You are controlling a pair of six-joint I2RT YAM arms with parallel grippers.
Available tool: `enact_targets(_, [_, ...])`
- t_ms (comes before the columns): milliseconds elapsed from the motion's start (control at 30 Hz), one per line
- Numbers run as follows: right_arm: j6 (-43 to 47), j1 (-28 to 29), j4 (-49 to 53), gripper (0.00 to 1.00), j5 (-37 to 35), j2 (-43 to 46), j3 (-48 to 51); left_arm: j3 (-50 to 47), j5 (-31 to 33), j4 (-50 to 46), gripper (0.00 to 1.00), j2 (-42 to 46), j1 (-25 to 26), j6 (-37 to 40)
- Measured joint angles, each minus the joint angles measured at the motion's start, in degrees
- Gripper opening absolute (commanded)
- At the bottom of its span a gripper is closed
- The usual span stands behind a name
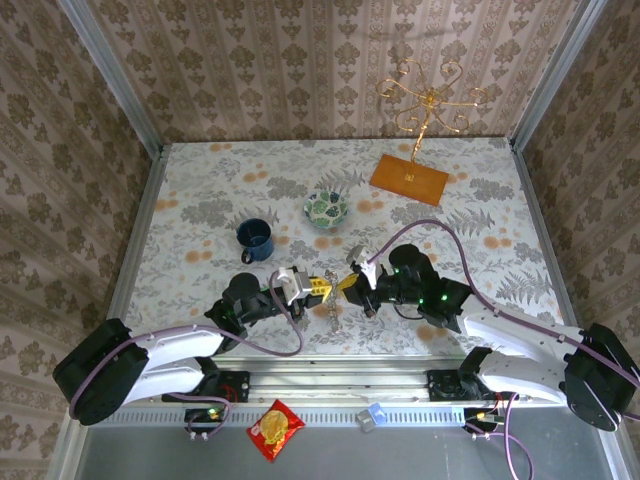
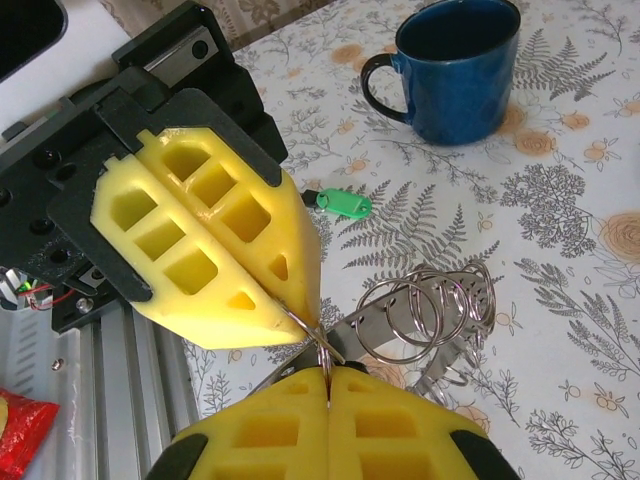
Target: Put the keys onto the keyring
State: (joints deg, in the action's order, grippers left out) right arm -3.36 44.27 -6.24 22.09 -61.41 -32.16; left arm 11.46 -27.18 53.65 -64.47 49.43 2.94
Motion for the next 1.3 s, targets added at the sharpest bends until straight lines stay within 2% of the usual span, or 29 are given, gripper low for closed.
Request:
enact_targets(367, [0.4,-0.4,1.7,0.00,2.9,-4.9,-2.0,-0.9,1.3,2.3,0.00,-2.3,0.1,0.0])
enact_targets(467, [0.5,-0.4,1.7,0.15,2.8,-4.6,-2.0,-0.9,1.4,2.7,0.00,-2.3,0.1,0.0])
enact_targets(533, [0.7,-0.6,1.7,0.19,2.4,-3.7,-2.0,-0.9,1.4,3.3,0.00,-2.3,0.1,0.0])
enact_targets(833, [3.5,-2.1,-1.0,0.26,-0.6,4.0,2.3,-0.9,1.0,3.9,0.00,-2.3,0.2,0.0])
enact_targets(1067, [4.8,-2.1,-0.9,0.25,-4.9,4.2,2.4,-0.9,0.9,4.3,0.00,-2.3,0.2,-0.4])
enact_targets(1300, [1.9,-2.3,4.2,0.31,-7.0,4.6,2.4,-1.0,1.3,4.2,0.00,-1.4,0.1,-2.0])
